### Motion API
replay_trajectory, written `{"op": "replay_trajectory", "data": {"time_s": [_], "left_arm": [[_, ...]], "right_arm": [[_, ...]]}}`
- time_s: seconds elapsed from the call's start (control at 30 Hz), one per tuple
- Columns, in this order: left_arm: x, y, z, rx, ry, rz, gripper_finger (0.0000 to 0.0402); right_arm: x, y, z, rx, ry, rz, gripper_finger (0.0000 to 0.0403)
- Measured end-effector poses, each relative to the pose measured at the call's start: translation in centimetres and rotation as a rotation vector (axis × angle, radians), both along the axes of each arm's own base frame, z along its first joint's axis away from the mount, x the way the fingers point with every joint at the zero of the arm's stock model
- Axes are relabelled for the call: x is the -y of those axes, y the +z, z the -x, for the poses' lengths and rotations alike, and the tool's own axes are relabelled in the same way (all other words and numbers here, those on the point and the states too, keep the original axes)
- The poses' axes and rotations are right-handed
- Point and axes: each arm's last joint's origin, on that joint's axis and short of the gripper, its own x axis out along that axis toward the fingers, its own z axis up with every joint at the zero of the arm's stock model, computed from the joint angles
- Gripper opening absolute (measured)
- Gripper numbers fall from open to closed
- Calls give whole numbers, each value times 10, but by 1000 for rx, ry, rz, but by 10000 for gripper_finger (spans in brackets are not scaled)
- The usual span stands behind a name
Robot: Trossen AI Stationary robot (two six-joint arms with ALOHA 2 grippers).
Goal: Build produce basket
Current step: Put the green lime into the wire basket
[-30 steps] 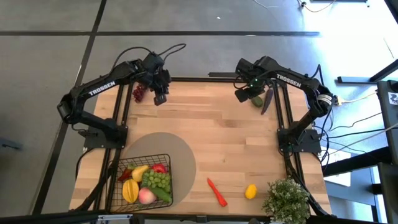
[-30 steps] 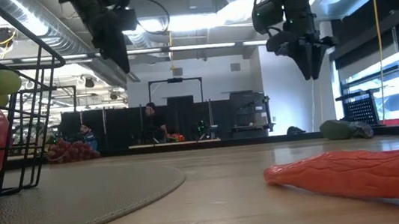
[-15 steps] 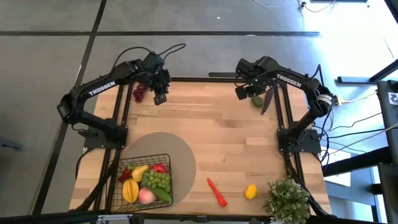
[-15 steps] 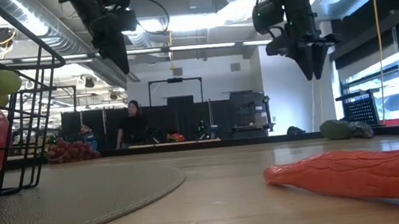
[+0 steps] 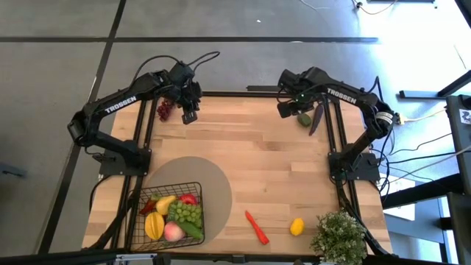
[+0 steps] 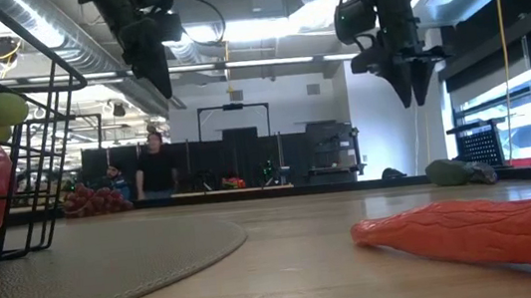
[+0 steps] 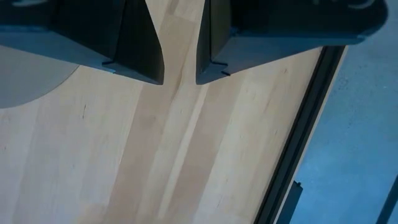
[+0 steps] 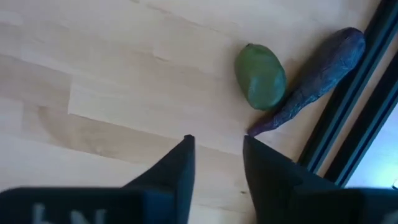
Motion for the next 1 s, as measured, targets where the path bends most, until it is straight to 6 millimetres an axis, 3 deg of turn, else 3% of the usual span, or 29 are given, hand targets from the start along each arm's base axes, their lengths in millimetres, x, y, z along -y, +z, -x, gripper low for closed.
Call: {"op": "replay_trajectory", "data": {"time_s": [0.3, 0.4, 0.7, 0.87, 1.0], "left_arm": [[0, 0, 0, 0, 0, 0, 84], [0, 0, 0, 0, 0, 0, 84], [0, 0, 0, 0, 0, 0, 84], [0, 0, 0, 1, 0, 0, 84], [0, 0, 0, 1, 0, 0, 84]], "right_arm": [[-6, 0, 0, -69, 53, 25, 257], [-8, 1, 3, -106, 105, 2, 285], [-9, 0, 3, -86, 107, -24, 288], [-7, 0, 0, -52, 23, 4, 288], [-6, 0, -1, -51, 102, 5, 288]]}}
